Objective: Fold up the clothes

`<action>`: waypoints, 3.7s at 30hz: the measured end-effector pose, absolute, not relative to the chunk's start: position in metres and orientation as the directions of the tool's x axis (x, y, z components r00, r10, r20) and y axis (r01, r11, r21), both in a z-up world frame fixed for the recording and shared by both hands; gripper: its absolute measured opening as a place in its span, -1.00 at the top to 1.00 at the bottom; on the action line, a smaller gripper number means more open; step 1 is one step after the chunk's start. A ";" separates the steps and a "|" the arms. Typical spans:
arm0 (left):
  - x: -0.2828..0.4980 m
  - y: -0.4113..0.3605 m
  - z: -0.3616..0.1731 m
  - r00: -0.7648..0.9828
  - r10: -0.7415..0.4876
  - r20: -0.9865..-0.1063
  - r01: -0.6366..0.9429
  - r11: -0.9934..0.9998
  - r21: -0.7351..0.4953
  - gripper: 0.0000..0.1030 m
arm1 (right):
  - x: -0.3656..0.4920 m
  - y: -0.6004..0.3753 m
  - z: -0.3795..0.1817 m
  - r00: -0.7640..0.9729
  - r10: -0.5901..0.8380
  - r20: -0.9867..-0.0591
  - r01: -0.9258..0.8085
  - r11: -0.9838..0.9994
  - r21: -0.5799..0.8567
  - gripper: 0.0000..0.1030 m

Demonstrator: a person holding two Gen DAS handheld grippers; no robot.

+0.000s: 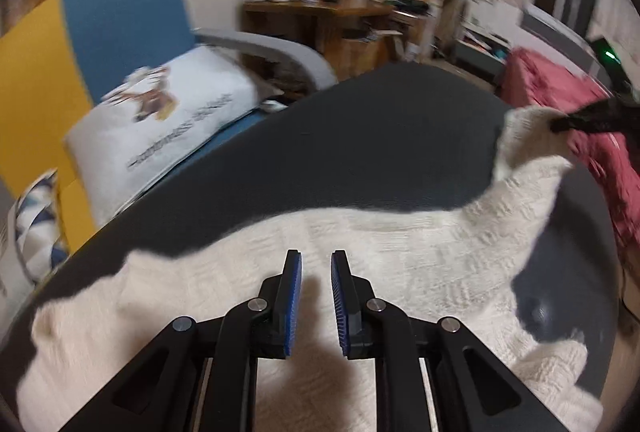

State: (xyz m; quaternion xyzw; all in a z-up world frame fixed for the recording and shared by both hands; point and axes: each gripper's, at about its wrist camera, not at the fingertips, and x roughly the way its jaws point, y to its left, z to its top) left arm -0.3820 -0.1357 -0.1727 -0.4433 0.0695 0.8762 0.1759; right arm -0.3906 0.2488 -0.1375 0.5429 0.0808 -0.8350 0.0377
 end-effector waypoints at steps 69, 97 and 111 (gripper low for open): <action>-0.353 -0.056 -0.200 -0.529 0.226 -0.818 -0.487 -0.870 0.075 0.63 | -0.361 0.389 -0.208 -0.679 -0.328 -0.657 -0.317 -0.676 0.665 0.06; -0.334 -0.066 -0.180 -0.607 0.224 -0.763 -0.455 -0.885 0.102 0.65 | -0.267 0.358 -0.133 -0.801 -0.387 -0.456 -0.115 -0.649 0.752 0.87; -0.370 -0.104 -0.176 -0.672 0.049 -0.739 -0.219 -0.966 0.135 0.65 | -0.377 0.372 -0.163 -0.703 -0.240 -0.669 -0.403 -0.641 0.653 0.80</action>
